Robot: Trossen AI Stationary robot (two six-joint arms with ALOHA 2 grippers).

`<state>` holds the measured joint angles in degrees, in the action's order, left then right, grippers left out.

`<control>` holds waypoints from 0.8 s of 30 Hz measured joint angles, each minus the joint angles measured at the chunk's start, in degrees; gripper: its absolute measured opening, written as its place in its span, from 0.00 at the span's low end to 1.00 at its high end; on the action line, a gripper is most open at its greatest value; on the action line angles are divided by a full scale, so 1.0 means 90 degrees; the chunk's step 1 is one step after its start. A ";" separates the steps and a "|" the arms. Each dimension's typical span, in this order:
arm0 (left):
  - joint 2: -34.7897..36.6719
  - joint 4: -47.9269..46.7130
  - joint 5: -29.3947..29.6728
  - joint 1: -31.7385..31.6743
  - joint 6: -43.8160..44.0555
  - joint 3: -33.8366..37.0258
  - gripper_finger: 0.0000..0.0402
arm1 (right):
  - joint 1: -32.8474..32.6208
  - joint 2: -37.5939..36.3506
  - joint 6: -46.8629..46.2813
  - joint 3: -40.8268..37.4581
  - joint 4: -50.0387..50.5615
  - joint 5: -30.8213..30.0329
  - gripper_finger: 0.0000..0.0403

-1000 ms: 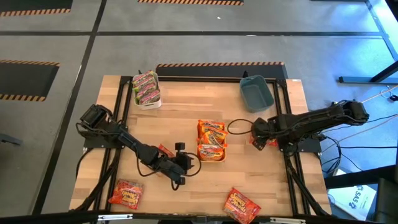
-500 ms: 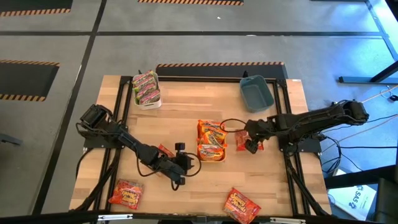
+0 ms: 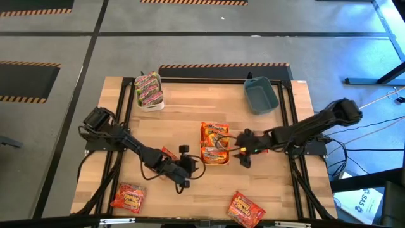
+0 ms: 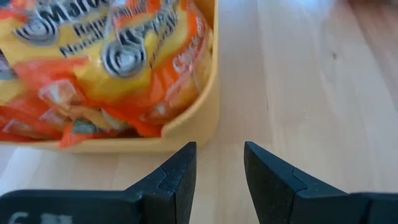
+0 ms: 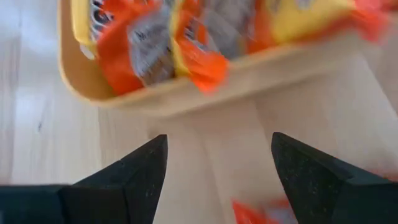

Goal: Sort Maruchan noodles
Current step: Put the top right red noodle pack into the green bin

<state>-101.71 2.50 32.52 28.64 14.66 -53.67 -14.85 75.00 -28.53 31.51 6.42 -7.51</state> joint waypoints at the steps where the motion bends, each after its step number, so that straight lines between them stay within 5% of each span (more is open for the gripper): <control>1: -0.0011 0.0043 0.0049 -0.0022 0.0014 -0.0005 0.32 | -0.0005 0.0168 0.0036 0.0031 -0.0196 -0.0064 0.67; 10: -0.0022 -0.0071 0.0284 -0.0369 0.0354 -0.0006 0.32 | 0.0074 0.1004 0.0572 0.0377 -0.0684 -0.0845 0.67; 24: -0.0022 -0.1108 0.1304 -0.1069 0.0461 -0.0006 0.32 | 0.1468 0.1019 0.1221 0.0395 -0.1089 -0.1130 0.67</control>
<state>-101.91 -7.47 44.26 19.02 18.80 -53.72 -1.64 84.17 -17.54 35.06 -3.39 -17.68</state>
